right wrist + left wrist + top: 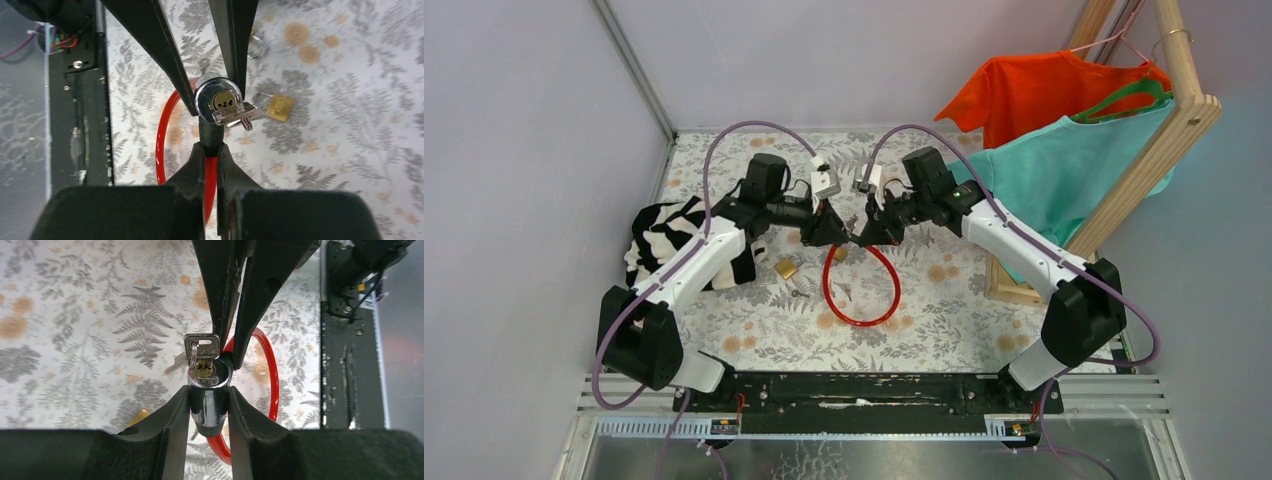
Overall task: Lock with the key
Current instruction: Lock the lock.
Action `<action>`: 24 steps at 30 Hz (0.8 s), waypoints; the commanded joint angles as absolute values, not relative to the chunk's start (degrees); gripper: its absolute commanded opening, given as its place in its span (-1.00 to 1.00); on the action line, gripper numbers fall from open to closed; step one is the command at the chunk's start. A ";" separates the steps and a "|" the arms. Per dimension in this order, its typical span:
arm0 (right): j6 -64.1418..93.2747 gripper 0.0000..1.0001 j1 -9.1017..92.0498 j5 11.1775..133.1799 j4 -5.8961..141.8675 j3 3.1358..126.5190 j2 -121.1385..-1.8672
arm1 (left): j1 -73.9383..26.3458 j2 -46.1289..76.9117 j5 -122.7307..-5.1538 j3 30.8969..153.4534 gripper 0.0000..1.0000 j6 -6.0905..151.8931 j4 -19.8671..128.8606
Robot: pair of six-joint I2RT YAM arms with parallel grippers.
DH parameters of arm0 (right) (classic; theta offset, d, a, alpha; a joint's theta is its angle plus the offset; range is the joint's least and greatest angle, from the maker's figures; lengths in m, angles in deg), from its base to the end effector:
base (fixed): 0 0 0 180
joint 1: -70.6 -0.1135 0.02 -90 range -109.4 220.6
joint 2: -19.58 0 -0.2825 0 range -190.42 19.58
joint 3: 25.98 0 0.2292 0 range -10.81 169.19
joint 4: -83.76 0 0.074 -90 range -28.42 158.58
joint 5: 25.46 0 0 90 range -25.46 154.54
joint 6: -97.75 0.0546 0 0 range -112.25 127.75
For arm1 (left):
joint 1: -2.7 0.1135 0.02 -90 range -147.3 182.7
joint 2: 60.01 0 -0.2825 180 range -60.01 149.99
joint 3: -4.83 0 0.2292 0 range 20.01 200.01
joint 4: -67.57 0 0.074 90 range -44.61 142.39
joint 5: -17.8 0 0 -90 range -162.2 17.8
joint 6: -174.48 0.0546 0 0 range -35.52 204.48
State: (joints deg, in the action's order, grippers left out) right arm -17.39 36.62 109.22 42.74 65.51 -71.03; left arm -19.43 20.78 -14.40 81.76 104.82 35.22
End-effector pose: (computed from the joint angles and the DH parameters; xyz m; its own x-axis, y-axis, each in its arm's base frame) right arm 0.2592 0.2210 0.3268 -0.1257 -0.4490 -0.8846 -0.9904 0.1087 0.0856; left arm 0.2481 -0.1508 0.3160 -0.2235 0.2908 -0.9303 0.9715 0.1443 -0.1883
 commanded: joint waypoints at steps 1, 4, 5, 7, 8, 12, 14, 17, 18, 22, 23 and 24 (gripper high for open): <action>-23.23 -0.95 37.66 107.03 52.46 69.04 -68.16 | -21.96 22.65 -13.99 88.96 -1.00 114.43 27.35; -25.95 -0.95 37.94 105.46 54.07 67.68 -67.13 | -23.61 22.65 -15.57 90.31 -1.00 116.19 26.38; -26.75 -0.95 38.05 104.89 54.62 67.10 -66.82 | -24.22 22.36 -16.08 90.27 -1.00 116.64 26.42; -27.66 -0.94 38.44 103.93 56.10 65.42 -65.98 | -25.27 21.60 -16.91 90.12 -1.00 118.89 26.38; -27.77 -0.94 38.65 103.86 56.96 64.63 -65.36 | -25.66 21.13 -17.12 89.90 -1.00 119.37 26.38; -28.82 -0.94 38.84 105.13 60.49 58.49 -61.73 | -27.28 19.24 -17.67 88.14 -1.00 120.21 26.31; -30.15 -0.94 38.87 105.75 62.34 54.79 -59.46 | -28.40 18.29 -18.11 87.17 -1.00 120.66 26.30; -31.76 -0.94 38.86 105.72 64.37 50.13 -56.72 | -30.00 17.24 -18.40 85.84 -1.00 121.17 26.29; -32.13 -0.94 38.86 105.90 64.82 48.82 -55.82 | -30.50 16.91 -18.45 85.45 -1.00 121.23 26.29; -32.88 -0.93 38.87 108.10 64.96 46.41 -52.93 | -31.57 15.22 -18.30 84.00 -1.00 121.69 25.42; -32.84 -0.92 38.83 108.57 64.89 46.05 -52.38 | -31.76 14.77 -18.14 83.40 -1.00 121.74 25.33; -32.83 -0.91 38.86 109.28 65.00 45.49 -51.95 | -32.01 14.22 -18.01 82.78 -1.00 121.72 25.32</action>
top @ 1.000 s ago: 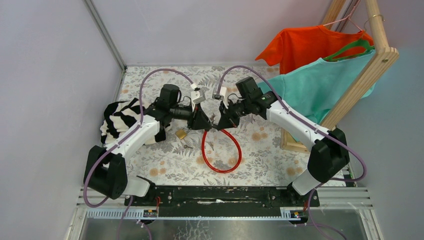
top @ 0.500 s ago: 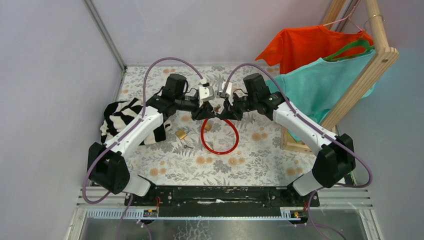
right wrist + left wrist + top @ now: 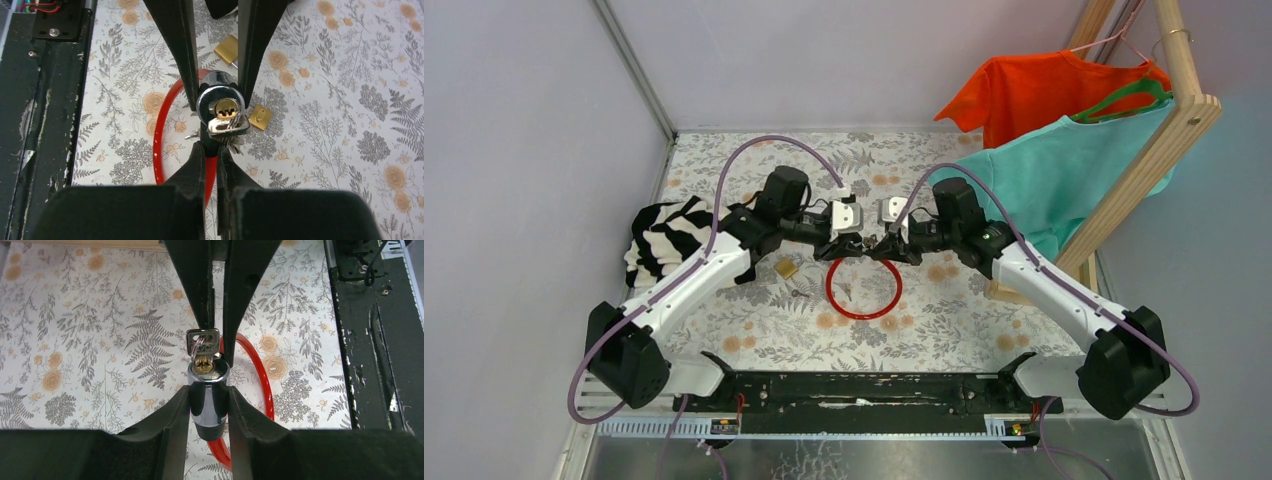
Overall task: Lock with the key
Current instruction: Lock the lock.
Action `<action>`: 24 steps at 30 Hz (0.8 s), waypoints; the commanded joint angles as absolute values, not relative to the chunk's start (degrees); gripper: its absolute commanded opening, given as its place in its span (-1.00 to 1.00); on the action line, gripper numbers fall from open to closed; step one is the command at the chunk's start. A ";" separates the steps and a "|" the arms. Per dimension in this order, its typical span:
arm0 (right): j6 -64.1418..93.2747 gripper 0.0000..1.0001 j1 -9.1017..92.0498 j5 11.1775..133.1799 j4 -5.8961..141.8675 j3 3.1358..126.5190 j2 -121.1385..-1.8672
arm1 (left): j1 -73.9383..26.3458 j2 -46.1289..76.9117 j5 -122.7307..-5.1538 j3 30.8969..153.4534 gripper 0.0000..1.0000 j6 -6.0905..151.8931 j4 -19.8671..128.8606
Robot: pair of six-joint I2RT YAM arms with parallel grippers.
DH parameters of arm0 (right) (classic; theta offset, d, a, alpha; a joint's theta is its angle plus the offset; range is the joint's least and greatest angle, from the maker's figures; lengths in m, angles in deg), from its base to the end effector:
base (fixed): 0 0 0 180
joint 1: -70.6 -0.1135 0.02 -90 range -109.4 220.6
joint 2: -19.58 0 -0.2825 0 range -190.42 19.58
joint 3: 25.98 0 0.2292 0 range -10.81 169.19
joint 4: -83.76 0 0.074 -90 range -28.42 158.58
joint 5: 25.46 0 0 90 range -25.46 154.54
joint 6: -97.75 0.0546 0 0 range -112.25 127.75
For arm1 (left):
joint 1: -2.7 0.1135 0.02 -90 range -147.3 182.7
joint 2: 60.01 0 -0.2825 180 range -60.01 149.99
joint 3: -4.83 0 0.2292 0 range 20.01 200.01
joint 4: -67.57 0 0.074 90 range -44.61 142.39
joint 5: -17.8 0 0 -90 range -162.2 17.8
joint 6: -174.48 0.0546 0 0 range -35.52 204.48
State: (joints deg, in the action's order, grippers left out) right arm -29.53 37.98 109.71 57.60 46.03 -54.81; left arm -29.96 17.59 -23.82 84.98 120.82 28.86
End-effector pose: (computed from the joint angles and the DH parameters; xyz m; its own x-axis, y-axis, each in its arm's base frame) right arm 0.2081 0.1791 0.3223 0.2279 -0.3612 -0.9042 -0.9637 0.0492 -0.2625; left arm 0.2115 -0.1840 0.3345 0.1134 0.3948 -0.9117 0.9924 -0.0006 0.1231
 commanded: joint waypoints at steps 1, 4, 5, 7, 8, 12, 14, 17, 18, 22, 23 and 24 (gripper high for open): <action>-32.81 -0.91 38.87 109.85 65.10 44.95 -51.56 | -32.32 13.72 -17.86 81.99 -1.00 121.73 25.32; -32.53 -0.89 38.72 110.74 66.15 42.92 -49.77 | -33.32 12.42 -17.71 80.04 -1.00 121.91 25.32; -32.64 -0.88 38.70 110.91 66.20 42.35 -49.38 | -33.62 12.02 -17.76 79.39 -1.00 121.98 25.32; -32.78 -0.87 38.61 111.39 65.90 41.46 -48.68 | -34.29 11.05 -17.88 77.84 -1.00 121.90 25.30; -32.89 -0.86 38.54 111.83 65.60 41.02 -48.45 | -34.56 10.55 -17.84 77.01 -1.00 121.84 25.30; -33.29 -0.77 37.92 112.56 64.94 39.77 -47.85 | -34.83 8.21 -17.38 73.94 -1.00 120.64 26.67; -32.60 -0.74 37.81 112.61 65.45 39.40 -47.75 | -34.85 7.56 -17.61 73.36 -1.00 120.31 26.81; -30.31 -0.63 37.82 112.66 66.58 39.11 -47.98 | -34.83 7.28 -18.21 72.77 -1.00 118.46 28.19; -29.54 -0.59 37.82 112.48 66.83 39.19 -48.07 | -34.83 7.31 -18.49 72.70 -1.00 117.92 28.59; -28.20 -0.49 37.81 111.96 67.01 38.80 -48.03 | -34.76 7.48 -20.08 72.25 -1.00 115.33 30.67; -28.11 -0.48 37.77 111.73 66.92 38.45 -47.95 | -34.60 7.49 -20.28 72.02 -1.00 114.67 31.55; -28.09 -0.46 37.81 111.55 66.99 38.14 -47.80 | -34.38 7.55 -20.34 71.86 -1.00 113.87 32.33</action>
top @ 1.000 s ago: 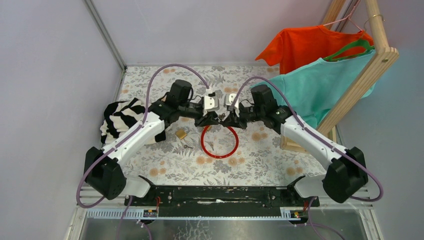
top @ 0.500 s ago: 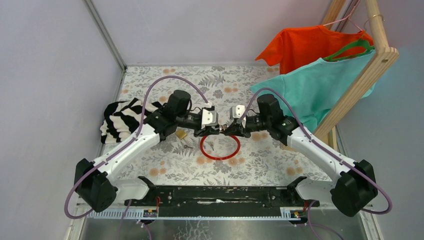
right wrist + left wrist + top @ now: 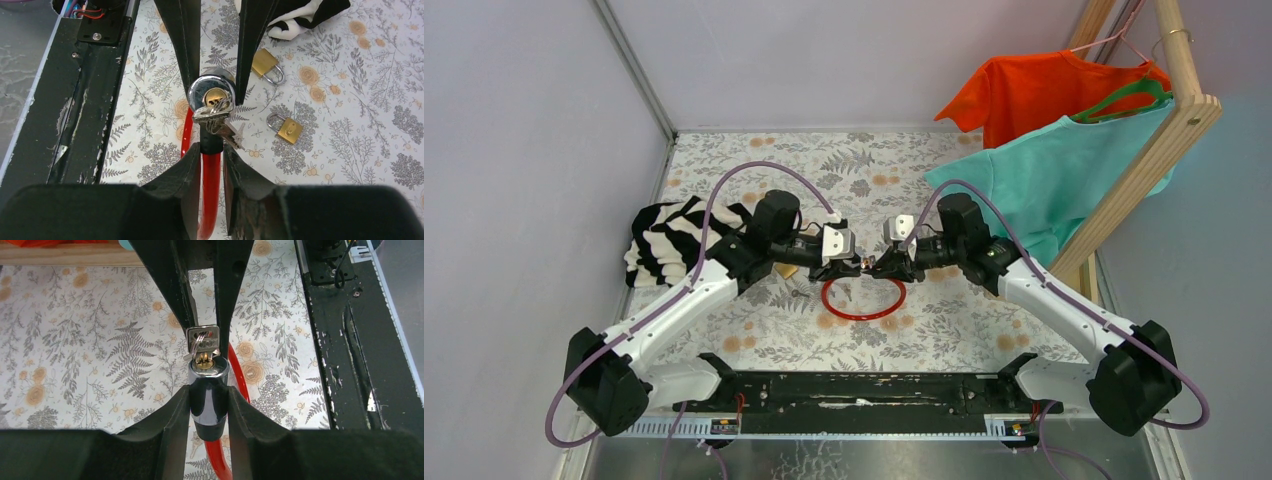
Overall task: Lock with the key
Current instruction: Lock the lock.
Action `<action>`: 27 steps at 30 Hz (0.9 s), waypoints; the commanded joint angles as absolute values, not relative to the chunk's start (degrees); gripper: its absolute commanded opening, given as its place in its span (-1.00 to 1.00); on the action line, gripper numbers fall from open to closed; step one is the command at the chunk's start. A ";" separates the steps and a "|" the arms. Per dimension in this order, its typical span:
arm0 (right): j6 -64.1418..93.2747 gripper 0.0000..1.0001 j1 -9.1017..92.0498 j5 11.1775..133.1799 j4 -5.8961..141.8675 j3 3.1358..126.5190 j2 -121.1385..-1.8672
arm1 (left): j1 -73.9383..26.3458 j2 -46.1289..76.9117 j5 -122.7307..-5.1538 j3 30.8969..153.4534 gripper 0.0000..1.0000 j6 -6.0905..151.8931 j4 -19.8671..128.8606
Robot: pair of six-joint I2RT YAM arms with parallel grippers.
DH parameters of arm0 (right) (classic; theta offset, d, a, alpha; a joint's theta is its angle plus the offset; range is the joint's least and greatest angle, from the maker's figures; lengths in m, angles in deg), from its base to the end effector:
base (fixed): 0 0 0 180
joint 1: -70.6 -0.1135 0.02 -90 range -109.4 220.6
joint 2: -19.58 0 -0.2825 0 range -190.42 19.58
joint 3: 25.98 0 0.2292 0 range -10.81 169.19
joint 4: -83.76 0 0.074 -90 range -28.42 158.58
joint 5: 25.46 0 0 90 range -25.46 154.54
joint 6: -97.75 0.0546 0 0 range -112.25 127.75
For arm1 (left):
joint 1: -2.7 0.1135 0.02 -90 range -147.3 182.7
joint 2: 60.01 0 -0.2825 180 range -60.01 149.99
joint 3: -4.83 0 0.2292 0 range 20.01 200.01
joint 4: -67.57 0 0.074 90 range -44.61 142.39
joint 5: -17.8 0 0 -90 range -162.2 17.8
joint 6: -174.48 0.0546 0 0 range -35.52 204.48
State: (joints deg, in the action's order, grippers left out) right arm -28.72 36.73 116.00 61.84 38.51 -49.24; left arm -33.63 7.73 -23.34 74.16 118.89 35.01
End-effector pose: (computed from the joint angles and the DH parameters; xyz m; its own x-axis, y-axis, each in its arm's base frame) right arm 0.1783 0.1711 0.3118 0.2573 -0.2733 -0.9269 -0.9659 -0.0449 -0.2549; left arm 0.1660 -0.1731 0.3247 0.1722 0.3348 -0.9264 0.9850 -0.0506 0.1648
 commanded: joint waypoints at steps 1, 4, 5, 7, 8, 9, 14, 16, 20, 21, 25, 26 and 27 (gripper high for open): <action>-28.17 -0.45 37.82 111.48 66.84 37.80 -47.68 | -34.14 7.67 -20.30 71.66 -1.00 112.98 33.02; -28.28 -0.42 37.82 111.30 66.89 36.64 -47.40 | -33.63 8.14 -20.79 71.43 -1.00 110.70 34.94; -28.28 -0.41 37.82 111.31 67.10 36.25 -47.32 | -33.60 8.31 -21.05 71.50 -1.00 110.33 35.37; -28.12 -0.39 37.82 111.15 67.46 35.75 -47.14 | -33.51 8.62 -21.49 71.60 -1.00 110.00 35.91; -27.97 -0.38 37.82 110.98 67.46 35.70 -47.01 | -33.53 8.77 -21.74 71.60 -1.00 109.93 36.14; -27.82 -0.37 37.82 110.96 67.52 35.75 -46.96 | -33.43 8.85 -21.87 71.64 -1.00 109.74 36.31; -27.47 -0.27 37.82 110.83 67.54 35.78 -47.40 | -32.77 8.75 -21.43 71.25 -1.00 109.03 37.31; -27.48 -0.25 37.81 110.80 67.59 35.55 -47.88 | -32.44 8.50 -21.27 70.93 -1.00 109.04 37.56; -26.59 -0.22 37.82 111.95 68.45 34.69 -48.87 | -32.03 8.35 -20.99 70.71 -1.00 108.31 38.33; -26.35 -0.21 37.82 112.50 68.49 34.72 -49.23 | -31.95 8.33 -20.82 70.72 -1.00 107.94 38.59; -23.78 -0.20 37.75 114.96 69.62 34.54 -50.56 | -31.68 8.56 -20.70 70.63 -1.00 107.17 39.54; -23.30 -0.20 37.73 115.11 69.83 34.50 -50.82 | -31.66 8.55 -20.66 70.63 -1.00 106.97 39.74; -22.93 -0.20 37.75 115.22 70.22 34.40 -51.03 | -31.59 8.60 -20.55 70.63 -1.00 106.84 39.84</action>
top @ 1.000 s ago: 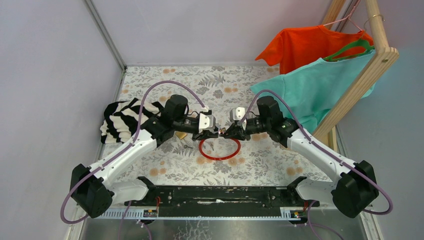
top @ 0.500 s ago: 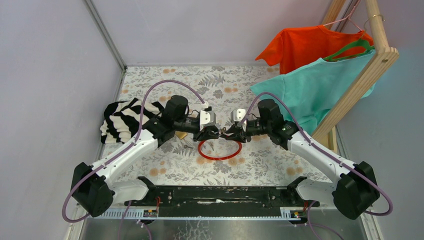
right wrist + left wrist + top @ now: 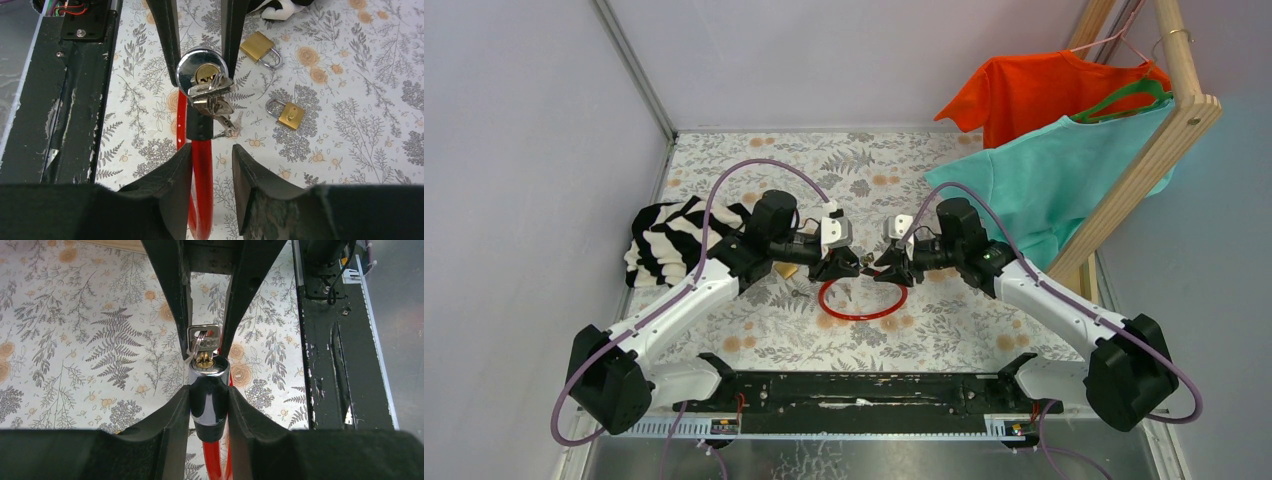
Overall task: Lock with the key
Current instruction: Lock the lock.
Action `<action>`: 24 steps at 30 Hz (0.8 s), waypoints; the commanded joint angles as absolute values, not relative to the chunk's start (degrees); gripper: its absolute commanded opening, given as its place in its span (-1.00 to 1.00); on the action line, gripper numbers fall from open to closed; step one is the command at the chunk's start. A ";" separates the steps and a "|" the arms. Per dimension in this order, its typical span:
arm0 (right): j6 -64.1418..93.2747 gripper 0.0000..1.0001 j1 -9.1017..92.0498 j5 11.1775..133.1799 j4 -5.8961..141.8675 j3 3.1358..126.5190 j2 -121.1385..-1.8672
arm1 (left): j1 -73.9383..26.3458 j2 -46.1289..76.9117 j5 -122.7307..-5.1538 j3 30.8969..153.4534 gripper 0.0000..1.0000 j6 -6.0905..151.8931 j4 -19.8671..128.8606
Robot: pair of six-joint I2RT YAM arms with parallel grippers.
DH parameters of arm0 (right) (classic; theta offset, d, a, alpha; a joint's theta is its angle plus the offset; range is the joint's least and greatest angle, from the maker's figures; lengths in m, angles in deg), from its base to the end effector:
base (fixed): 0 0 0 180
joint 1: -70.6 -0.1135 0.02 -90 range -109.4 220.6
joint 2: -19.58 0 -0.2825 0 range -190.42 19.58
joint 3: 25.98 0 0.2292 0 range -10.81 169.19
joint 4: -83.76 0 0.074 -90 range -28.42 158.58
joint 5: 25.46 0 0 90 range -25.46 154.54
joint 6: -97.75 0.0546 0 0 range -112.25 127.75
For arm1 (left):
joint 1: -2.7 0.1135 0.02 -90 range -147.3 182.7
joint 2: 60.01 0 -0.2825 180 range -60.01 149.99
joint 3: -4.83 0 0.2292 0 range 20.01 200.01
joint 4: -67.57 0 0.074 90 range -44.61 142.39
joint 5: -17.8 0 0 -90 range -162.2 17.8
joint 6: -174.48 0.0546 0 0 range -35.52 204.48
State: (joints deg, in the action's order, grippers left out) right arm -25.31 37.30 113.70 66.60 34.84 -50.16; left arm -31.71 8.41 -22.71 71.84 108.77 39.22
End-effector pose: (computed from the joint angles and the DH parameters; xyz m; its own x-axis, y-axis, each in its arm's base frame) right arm 0.1839 0.1702 0.2948 0.1977 -0.2969 -0.9342 -0.9773 0.0137 -0.2112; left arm 0.1748 -0.1700 0.3162 0.0017 0.3227 -0.9465 0.9994 0.0331 0.0131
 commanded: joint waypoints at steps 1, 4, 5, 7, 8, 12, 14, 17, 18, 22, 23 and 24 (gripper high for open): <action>-22.56 -0.20 37.73 115.33 70.57 34.28 -51.15 | -31.59 8.63 -20.46 70.71 -1.00 106.70 40.01; -21.38 -0.26 37.72 115.79 71.65 33.95 -51.43 | -31.49 8.77 -20.25 70.68 -1.00 106.18 40.45; -20.62 -0.31 37.65 116.05 72.43 33.89 -51.50 | -31.49 8.89 -20.19 70.64 -1.00 105.95 40.62; -18.75 -0.51 37.64 116.54 74.26 33.62 -51.61 | -31.38 9.01 -20.02 70.50 -1.00 105.05 41.55; -17.42 -0.62 37.69 116.65 75.73 33.34 -51.61 | -31.24 9.26 -20.00 70.42 -1.00 104.34 42.17; -11.59 -0.92 37.64 117.48 82.55 31.96 -51.54 | -30.97 10.06 -19.69 70.12 -1.00 102.12 44.58; -10.51 -0.97 37.64 117.62 84.13 32.01 -51.28 | -30.96 10.25 -19.61 69.81 -1.00 102.07 45.19; -11.55 -0.99 37.64 117.35 83.74 33.22 -50.97 | -30.96 10.49 -18.10 69.32 -1.00 102.66 45.57; -12.44 -0.99 37.62 117.00 83.18 33.94 -50.92 | -31.00 10.63 -17.60 69.38 -1.00 102.67 45.62; -19.87 -0.96 37.65 114.13 77.71 37.87 -50.98 | -31.04 10.69 -17.49 71.17 -1.00 104.10 44.33; -21.78 -0.96 37.64 113.18 76.25 38.87 -51.00 | -31.11 10.81 -17.45 71.76 -1.00 104.89 43.63; -23.19 -0.95 37.68 112.04 75.42 39.61 -50.88 | -31.24 10.87 -17.38 72.46 -1.00 105.81 42.68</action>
State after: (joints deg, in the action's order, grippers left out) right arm -16.11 37.87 115.32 73.44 32.77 -51.40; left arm -30.22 9.68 -21.44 70.94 104.16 44.23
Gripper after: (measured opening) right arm 0.104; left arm 0.360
